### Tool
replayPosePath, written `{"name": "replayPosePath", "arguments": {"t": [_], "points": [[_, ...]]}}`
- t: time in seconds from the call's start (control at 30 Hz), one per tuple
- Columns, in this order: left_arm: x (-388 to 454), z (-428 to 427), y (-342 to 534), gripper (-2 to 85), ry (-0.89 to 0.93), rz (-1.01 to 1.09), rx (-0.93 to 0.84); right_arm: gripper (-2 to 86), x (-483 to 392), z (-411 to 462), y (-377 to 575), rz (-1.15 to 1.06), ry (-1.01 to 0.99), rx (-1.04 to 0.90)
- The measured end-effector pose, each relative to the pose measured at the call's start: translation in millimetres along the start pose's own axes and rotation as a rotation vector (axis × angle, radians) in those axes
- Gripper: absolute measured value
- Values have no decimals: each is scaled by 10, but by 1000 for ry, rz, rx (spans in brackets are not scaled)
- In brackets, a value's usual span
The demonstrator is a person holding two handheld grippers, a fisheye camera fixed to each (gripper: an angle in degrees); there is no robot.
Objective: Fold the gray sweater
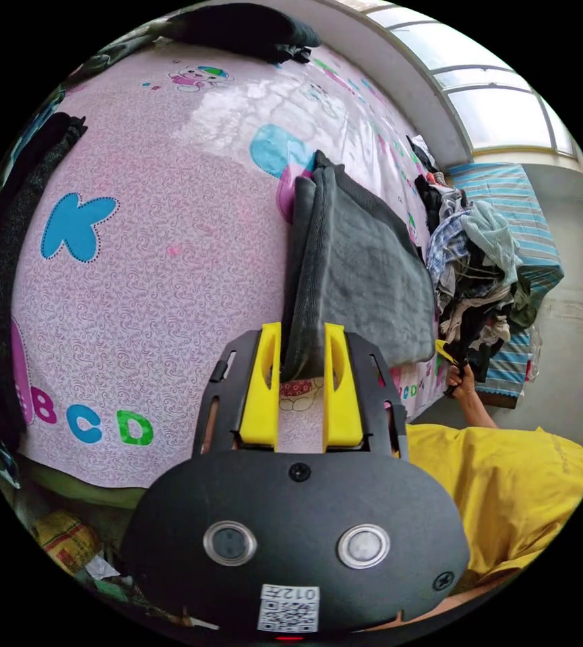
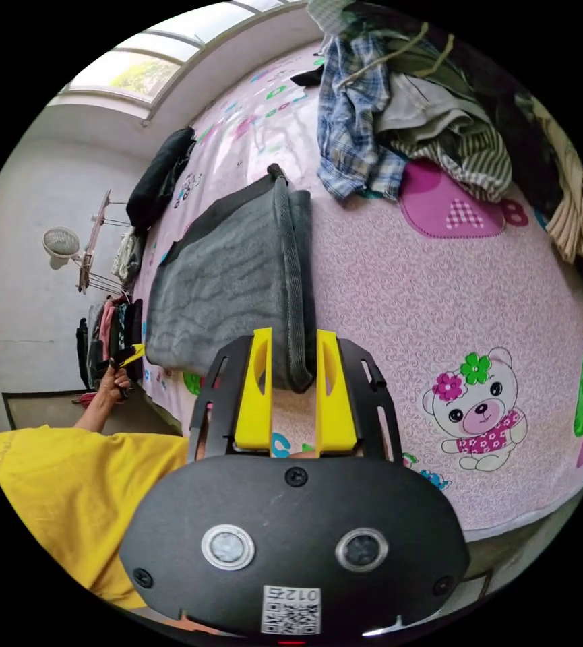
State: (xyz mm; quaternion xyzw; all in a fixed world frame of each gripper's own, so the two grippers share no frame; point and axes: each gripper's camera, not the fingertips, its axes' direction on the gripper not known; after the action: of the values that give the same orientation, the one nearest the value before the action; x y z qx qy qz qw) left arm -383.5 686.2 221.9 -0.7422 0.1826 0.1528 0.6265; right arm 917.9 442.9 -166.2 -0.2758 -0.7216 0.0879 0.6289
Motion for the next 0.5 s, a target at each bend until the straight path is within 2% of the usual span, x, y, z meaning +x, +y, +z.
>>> {"name": "replayPosePath", "arguments": {"t": [0.23,0.5], "points": [[82,288,61,69,45,124,-80,93,107,129,109,90,-179,-5],[301,431,30,21,-43,170,-124,53,-170,277,57,55,-152,-11]]}}
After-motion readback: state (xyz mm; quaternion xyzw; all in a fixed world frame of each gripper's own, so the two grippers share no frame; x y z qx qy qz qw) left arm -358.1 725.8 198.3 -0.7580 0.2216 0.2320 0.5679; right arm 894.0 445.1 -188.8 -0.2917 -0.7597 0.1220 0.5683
